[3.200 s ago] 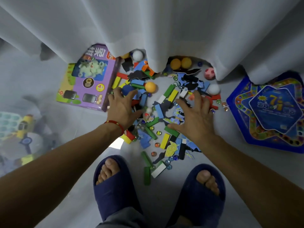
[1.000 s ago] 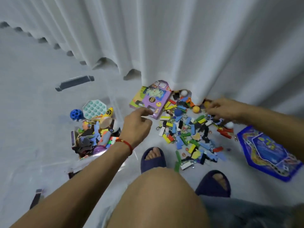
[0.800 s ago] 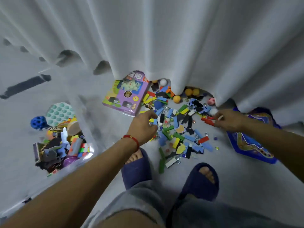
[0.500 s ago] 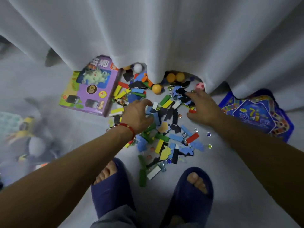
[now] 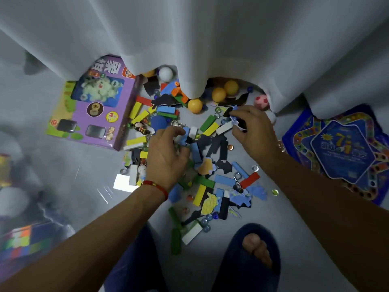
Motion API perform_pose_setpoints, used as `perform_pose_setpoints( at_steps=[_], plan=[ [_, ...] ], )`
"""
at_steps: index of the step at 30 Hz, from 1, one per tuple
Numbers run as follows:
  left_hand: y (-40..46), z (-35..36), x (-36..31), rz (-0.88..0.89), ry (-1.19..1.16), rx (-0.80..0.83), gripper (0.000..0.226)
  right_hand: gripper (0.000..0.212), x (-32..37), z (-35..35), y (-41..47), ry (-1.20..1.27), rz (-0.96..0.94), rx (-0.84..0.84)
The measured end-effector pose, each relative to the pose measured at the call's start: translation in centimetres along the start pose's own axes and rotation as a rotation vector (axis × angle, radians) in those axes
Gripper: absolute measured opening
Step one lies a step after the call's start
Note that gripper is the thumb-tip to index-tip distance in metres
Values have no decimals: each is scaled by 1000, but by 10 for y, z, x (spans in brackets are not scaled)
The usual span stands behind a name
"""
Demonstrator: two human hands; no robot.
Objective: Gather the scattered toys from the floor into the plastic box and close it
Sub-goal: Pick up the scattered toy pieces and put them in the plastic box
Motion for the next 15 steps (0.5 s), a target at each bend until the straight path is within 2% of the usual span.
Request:
perform_pose_setpoints(
  at_steps=[3, 6, 8, 10, 13, 15],
  plan=[
    [-1, 0, -9, -133, -236, -7, 22, 35, 5, -24, -9, 160, 93, -86],
    [-8, 17, -19, -431, -724, 39, 18, 32, 27, -43, -28, 303, 144, -116],
    [-16, 44, -33, -705, -1112, 201, 28, 35, 55, -46, -43, 406, 125, -61],
    [-24, 59, -45, -887, -1374, 349, 52, 39, 89, -42, -59, 373, 19, 40],
    [-27, 65, -28, -970, -1527, 370, 66, 51, 116, -37, -71, 329, -109, 177],
    [-31, 66, -21, -972, -1589, 429, 59, 45, 101, -44, -61, 486, -28, 154]
  ],
)
Point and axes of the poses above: each hand's wrist, its own y-axis towards the middle knuckle, its own z-axis out of the palm, x = y × z, the point moved 8 cm from there along y, towards the middle knuckle, and after that the axes turned 15 degrees about -y, right-handed, at the moved point
